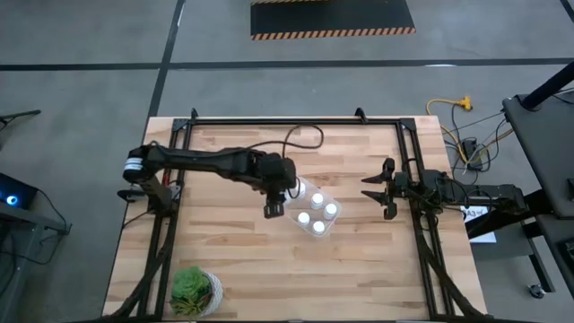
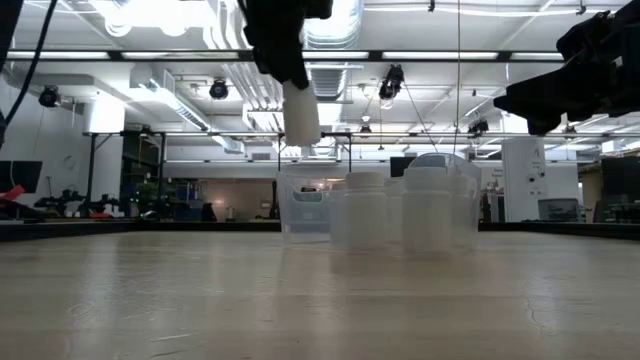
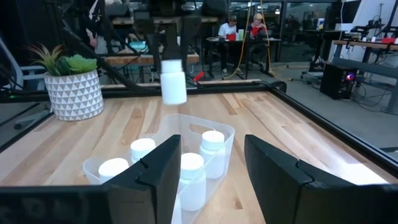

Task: Pick and place pill bottles into a basket
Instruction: Put the white pill bottle into the transparent bin, then return to Home Position

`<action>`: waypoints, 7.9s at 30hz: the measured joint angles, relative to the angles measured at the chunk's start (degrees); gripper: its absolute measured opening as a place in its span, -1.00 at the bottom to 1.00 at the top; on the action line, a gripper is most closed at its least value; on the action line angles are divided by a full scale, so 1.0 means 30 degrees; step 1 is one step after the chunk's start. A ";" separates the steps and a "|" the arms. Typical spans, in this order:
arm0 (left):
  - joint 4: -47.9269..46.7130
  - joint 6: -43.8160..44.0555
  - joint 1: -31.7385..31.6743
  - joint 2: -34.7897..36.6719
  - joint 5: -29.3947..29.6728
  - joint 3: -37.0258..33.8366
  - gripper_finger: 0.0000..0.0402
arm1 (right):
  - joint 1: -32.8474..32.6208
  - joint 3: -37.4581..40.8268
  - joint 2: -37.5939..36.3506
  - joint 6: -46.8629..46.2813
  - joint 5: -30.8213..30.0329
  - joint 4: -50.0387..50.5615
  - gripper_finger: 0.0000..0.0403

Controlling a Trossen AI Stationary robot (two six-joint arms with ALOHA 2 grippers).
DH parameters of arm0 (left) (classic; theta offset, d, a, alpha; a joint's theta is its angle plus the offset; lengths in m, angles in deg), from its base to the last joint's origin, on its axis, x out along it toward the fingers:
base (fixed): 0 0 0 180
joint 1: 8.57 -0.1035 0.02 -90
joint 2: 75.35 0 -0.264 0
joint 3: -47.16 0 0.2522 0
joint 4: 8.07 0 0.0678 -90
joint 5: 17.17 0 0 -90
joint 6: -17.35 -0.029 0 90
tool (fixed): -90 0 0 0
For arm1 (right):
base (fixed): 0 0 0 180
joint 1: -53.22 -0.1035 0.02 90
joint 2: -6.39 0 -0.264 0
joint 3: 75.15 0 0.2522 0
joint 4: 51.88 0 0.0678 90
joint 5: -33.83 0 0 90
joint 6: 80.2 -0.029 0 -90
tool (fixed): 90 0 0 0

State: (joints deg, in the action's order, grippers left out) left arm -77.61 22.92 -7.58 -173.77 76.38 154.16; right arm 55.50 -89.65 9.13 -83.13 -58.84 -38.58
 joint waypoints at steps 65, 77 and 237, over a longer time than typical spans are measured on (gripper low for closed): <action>0.1333 -0.1013 0.0794 -0.4149 0.1428 -0.0562 0.08 | 0.0000 0.0000 0.0007 0.0018 0.0000 -0.0002 -0.17; 0.3087 -0.2485 0.0853 -0.0650 0.1424 -0.0448 0.09 | 0.0000 0.0000 0.0000 0.0024 -0.0045 -0.0025 -0.17; 1.9558 0.0419 0.1049 2.7220 -0.1268 -3.0909 0.09 | 0.0000 0.0000 0.0007 0.0021 -0.0124 -0.0038 -0.17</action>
State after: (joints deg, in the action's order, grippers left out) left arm -18.94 24.18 -4.43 -92.11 72.57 61.44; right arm 55.50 -89.65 9.15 -83.06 -59.21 -38.70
